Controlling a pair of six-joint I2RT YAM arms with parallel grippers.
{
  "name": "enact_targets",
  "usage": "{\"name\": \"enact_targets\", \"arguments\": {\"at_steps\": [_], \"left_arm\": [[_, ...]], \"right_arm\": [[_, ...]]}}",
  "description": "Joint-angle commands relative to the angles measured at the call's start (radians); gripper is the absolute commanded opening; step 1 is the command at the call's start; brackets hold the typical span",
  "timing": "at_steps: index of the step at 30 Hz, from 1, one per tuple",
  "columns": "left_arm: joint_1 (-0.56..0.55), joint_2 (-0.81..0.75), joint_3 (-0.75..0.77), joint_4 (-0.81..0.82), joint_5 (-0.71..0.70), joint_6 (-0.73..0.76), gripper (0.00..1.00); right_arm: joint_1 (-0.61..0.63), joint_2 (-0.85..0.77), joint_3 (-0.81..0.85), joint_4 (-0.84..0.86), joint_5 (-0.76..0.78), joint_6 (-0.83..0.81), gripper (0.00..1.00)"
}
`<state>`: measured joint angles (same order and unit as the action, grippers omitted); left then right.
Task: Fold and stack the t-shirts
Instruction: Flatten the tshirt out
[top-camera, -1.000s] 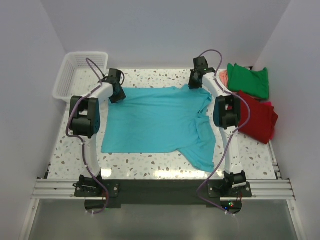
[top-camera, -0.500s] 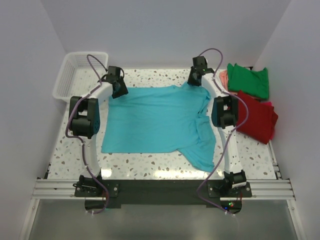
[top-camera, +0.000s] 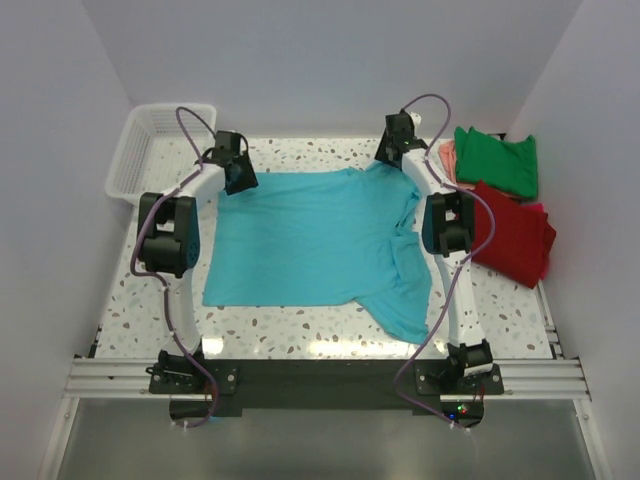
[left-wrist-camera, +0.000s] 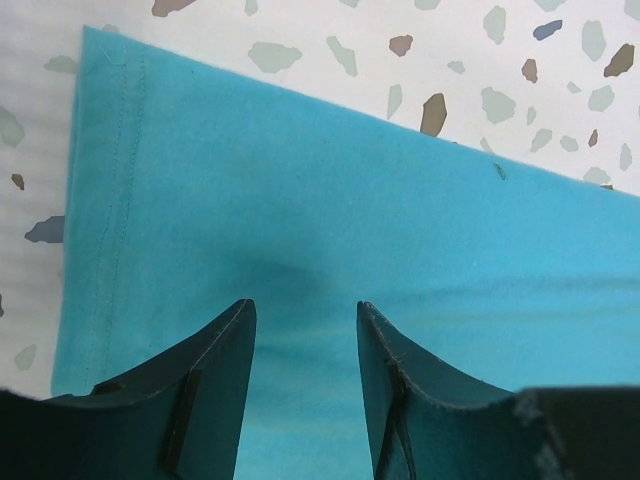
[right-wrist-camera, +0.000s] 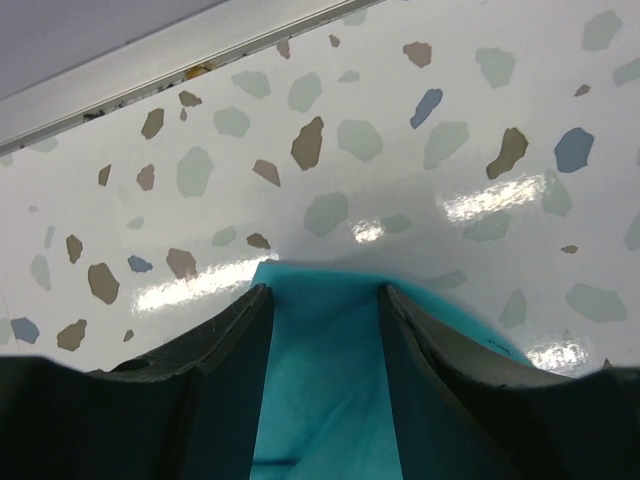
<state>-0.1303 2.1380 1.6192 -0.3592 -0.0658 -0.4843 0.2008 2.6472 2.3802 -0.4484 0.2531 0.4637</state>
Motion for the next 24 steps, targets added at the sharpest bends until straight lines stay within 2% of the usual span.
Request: {"name": "enact_targets", "arguments": {"at_steps": [1, 5, 11, 14, 18, 21, 24], "left_arm": [[0.006, -0.078, 0.013, 0.034, 0.008, 0.027, 0.50], [0.004, -0.079, 0.005, 0.029, -0.002, 0.016, 0.50], [0.004, -0.078, 0.005, 0.016, -0.003, 0.013, 0.50], [0.006, -0.087, -0.002, 0.014, -0.012, 0.013, 0.50], [0.006, -0.107, -0.025, 0.029, -0.012, 0.013, 0.50], [0.006, -0.115, -0.038, 0.034, -0.006, 0.012, 0.50], [0.004, -0.125, -0.059, 0.051, 0.004, 0.013, 0.50]], "right_arm": [[-0.017, 0.017, -0.007, 0.072, 0.161, 0.026, 0.52], [-0.017, 0.010, -0.007, 0.074, 0.265, 0.067, 0.51], [-0.015, 0.005, -0.004, 0.092, 0.307, 0.084, 0.50], [-0.017, -0.009, -0.021, 0.117, 0.269, 0.084, 0.46], [-0.015, -0.033, -0.050, 0.186, 0.119, 0.018, 0.42], [-0.014, -0.047, -0.033, 0.143, 0.089, -0.002, 0.39], [-0.009, -0.110, -0.100, 0.140, 0.087, -0.028, 0.35]]}}
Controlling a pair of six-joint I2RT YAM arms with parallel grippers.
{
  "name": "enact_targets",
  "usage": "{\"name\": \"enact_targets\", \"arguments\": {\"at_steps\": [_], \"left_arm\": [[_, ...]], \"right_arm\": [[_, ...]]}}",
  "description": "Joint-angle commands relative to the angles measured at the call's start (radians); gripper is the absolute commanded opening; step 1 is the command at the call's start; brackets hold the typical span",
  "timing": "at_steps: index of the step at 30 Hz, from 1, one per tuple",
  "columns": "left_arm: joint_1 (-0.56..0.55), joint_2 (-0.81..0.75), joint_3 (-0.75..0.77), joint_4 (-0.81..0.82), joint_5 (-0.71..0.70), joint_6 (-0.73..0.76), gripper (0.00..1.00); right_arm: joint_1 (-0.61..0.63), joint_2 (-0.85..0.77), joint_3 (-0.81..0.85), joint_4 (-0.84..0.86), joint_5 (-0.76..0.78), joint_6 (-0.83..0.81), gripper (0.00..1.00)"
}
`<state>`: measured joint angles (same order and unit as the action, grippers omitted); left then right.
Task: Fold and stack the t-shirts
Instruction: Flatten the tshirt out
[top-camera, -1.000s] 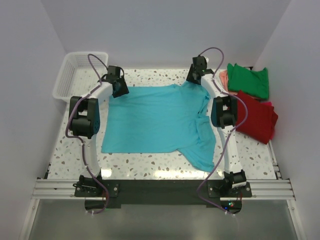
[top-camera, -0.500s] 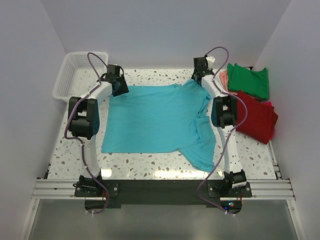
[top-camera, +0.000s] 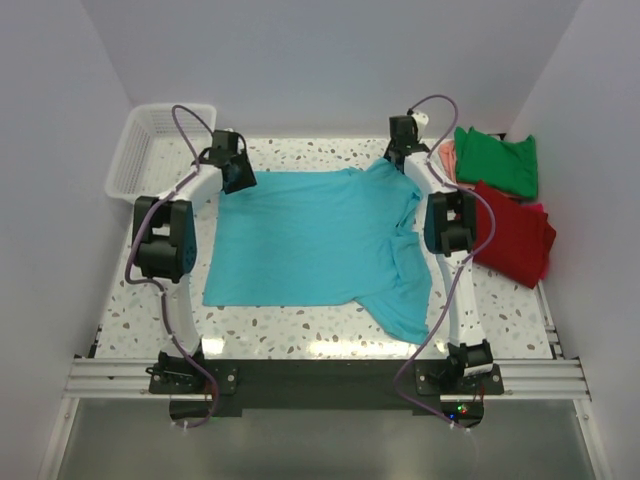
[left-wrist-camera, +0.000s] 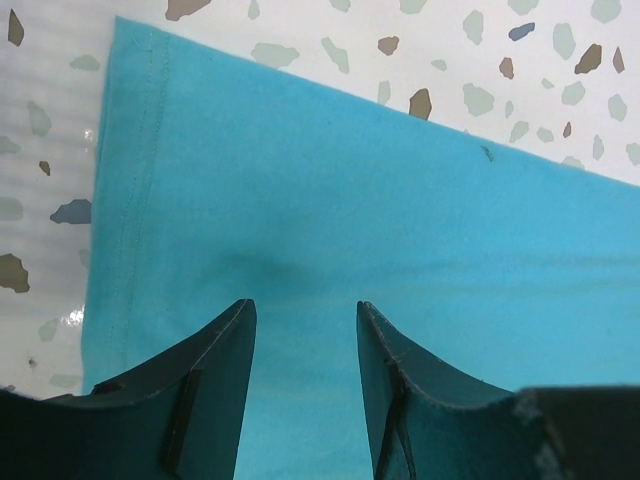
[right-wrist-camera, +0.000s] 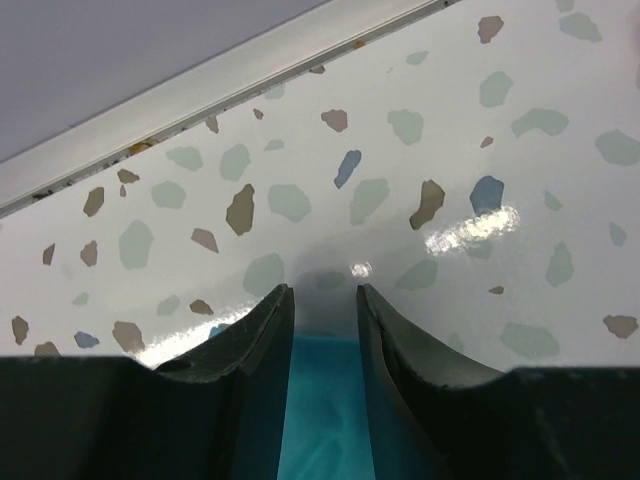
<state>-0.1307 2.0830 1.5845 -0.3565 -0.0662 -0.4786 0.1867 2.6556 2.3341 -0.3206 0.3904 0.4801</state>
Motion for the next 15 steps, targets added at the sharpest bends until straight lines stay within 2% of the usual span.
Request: {"name": "enact_targets", "arguments": {"at_steps": [1, 11, 14, 15], "left_arm": [[0.003, -0.072, -0.027, 0.054, 0.002, 0.009, 0.50], [0.005, -0.156, -0.104, 0.099, -0.018, 0.044, 0.52], [0.005, -0.184, -0.115, 0.079, -0.024, 0.038, 0.53], [0.003, -0.189, -0.113, 0.068, -0.020, 0.037, 0.53]], "right_arm": [[0.005, -0.143, -0.074, 0.023, -0.039, -0.052, 0.35], [0.025, -0.394, -0.159, -0.021, 0.037, -0.182, 0.32], [0.037, -0.460, -0.156, -0.135, 0.012, -0.184, 0.33], [0.040, -0.476, -0.154, -0.222, -0.010, -0.157, 0.32]]}}
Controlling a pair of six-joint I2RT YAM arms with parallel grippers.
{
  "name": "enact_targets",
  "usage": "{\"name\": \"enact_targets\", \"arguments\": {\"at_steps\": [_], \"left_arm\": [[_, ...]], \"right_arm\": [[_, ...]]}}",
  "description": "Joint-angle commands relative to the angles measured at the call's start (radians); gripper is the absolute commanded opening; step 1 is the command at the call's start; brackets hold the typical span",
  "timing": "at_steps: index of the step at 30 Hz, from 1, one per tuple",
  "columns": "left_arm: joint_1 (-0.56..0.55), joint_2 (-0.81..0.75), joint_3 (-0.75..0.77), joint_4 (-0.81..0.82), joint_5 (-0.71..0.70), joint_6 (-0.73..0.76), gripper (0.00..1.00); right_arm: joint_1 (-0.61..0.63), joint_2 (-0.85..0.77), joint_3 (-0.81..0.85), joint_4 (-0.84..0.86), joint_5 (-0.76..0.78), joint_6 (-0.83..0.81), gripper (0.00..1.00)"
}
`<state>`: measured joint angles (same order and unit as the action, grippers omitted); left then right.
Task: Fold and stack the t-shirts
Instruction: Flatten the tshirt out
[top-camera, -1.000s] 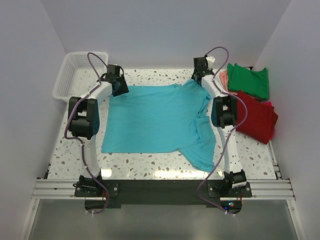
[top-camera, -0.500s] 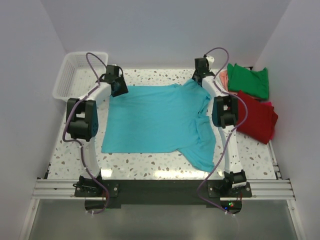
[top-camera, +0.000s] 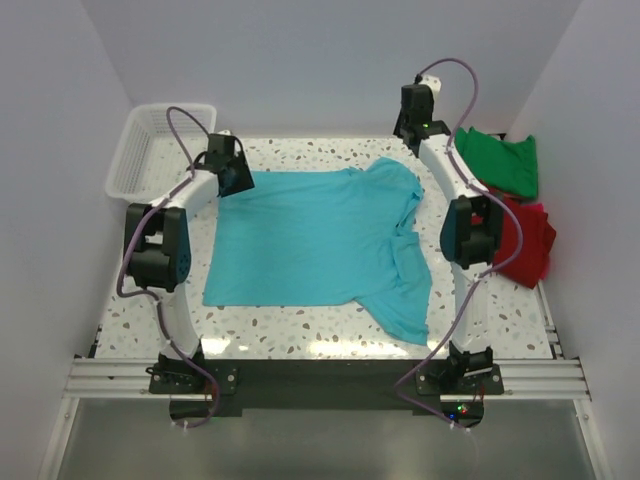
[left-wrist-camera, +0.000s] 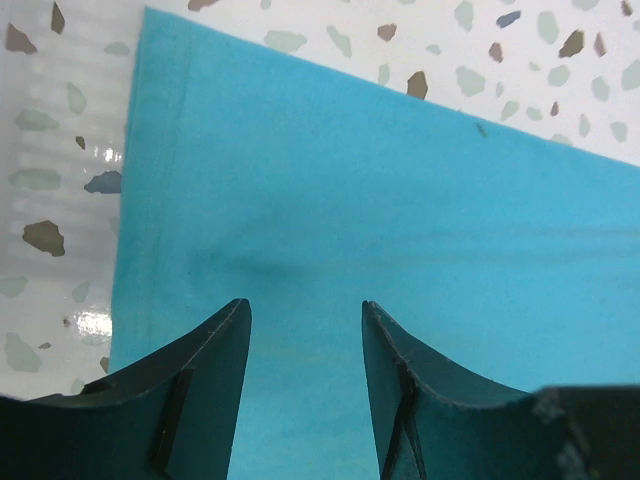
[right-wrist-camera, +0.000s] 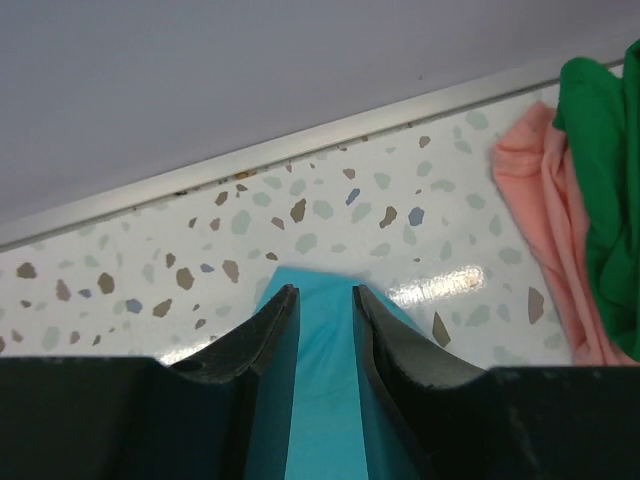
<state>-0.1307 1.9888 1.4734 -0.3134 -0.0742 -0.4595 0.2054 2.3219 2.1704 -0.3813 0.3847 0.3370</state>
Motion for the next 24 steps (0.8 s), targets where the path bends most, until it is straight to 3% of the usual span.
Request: {"name": "enact_targets", "arguments": {"at_steps": [1, 9, 17, 24], "left_arm": [[0.000, -0.099, -0.004, -0.002, -0.016, 0.013, 0.53], [-0.020, -0.185, -0.096, -0.090, 0.002, -0.024, 0.53], [-0.046, -0.234, -0.229, -0.053, 0.059, -0.051, 0.54], [-0.049, -0.130, -0.203, -0.010, 0.100, -0.084, 0.54]], "right_arm": [[0.026, -0.174, -0.004, -0.195, -0.018, -0.009, 0.33], [0.095, -0.453, -0.429, -0.336, -0.069, 0.072, 0.31], [0.118, -0.748, -0.855, -0.327, -0.135, 0.169, 0.31], [0.127, -0.727, -0.966, -0.233, -0.257, 0.158, 0.31]]}}
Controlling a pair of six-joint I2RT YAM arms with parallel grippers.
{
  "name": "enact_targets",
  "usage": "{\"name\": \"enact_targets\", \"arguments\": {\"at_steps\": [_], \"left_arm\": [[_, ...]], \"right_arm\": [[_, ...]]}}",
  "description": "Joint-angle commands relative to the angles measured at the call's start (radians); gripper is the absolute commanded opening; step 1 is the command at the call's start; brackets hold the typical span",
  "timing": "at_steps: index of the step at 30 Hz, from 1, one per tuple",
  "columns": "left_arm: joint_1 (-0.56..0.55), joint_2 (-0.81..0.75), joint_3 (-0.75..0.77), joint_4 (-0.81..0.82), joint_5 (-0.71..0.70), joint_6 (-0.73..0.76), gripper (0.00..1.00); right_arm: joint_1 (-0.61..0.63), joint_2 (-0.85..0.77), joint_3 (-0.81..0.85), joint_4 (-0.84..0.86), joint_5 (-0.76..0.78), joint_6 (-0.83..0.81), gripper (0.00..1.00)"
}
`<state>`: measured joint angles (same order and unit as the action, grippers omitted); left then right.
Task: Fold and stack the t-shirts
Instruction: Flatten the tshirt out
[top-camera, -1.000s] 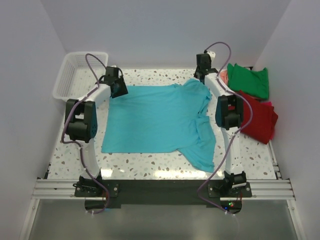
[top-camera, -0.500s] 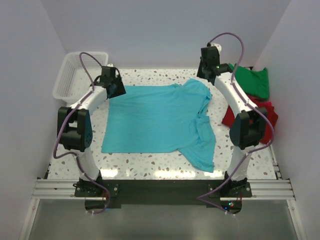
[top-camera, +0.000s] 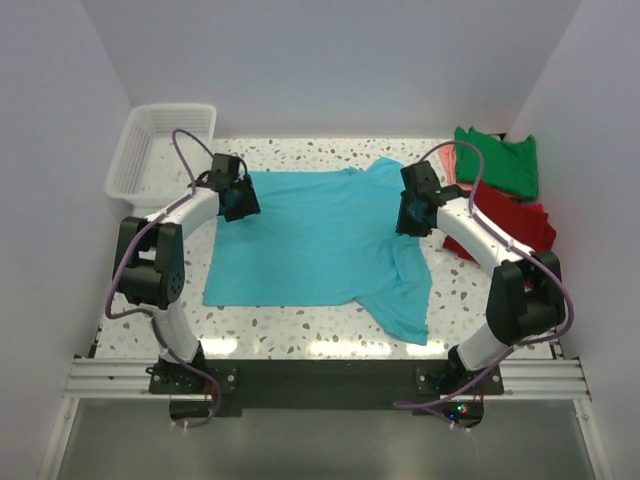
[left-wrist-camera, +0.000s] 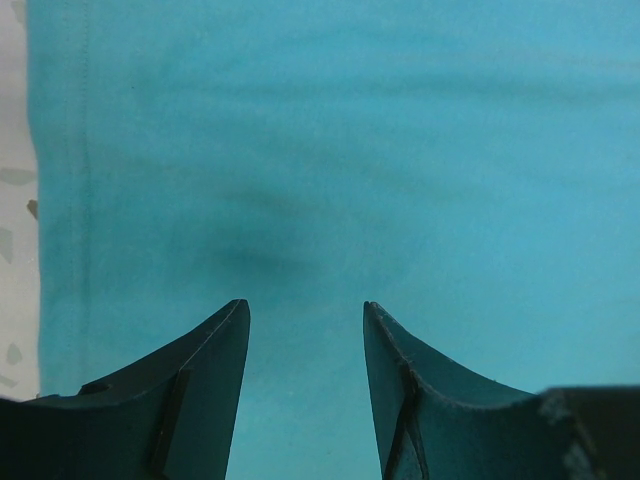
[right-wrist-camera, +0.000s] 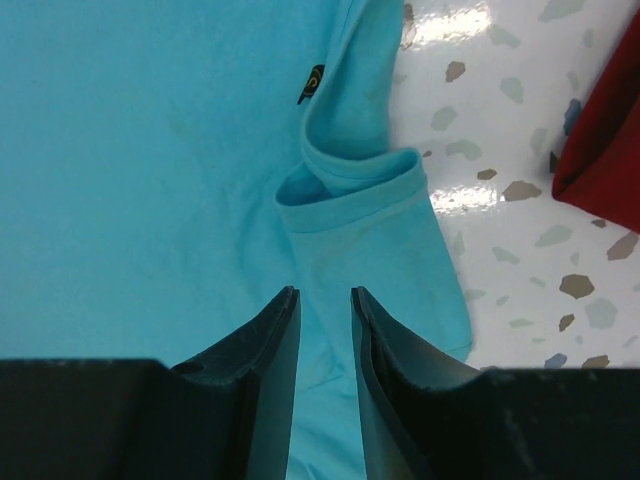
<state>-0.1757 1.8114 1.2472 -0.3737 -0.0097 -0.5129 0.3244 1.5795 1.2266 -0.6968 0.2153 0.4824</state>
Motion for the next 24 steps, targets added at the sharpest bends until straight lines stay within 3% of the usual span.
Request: {"name": "enact_targets", "arguments": {"at_steps": [1, 12, 24], "left_arm": [[-0.005, 0.067, 0.037, 0.055, 0.034, -0.030, 0.54], [-0.004, 0.169, 0.090, 0.038, 0.025, -0.033, 0.54], [-0.001, 0.299, 0.188, -0.100, -0.121, -0.071, 0.55]], "right_arm": [[0.011, 0.031, -0.015, 0.092, -0.106, 0.010, 0.31], [0.042, 0.247, 0.085, 0.106, -0.205, -0.038, 0.29], [0.021, 0.198, 0.018, -0.010, 0.122, 0.087, 0.25]]}}
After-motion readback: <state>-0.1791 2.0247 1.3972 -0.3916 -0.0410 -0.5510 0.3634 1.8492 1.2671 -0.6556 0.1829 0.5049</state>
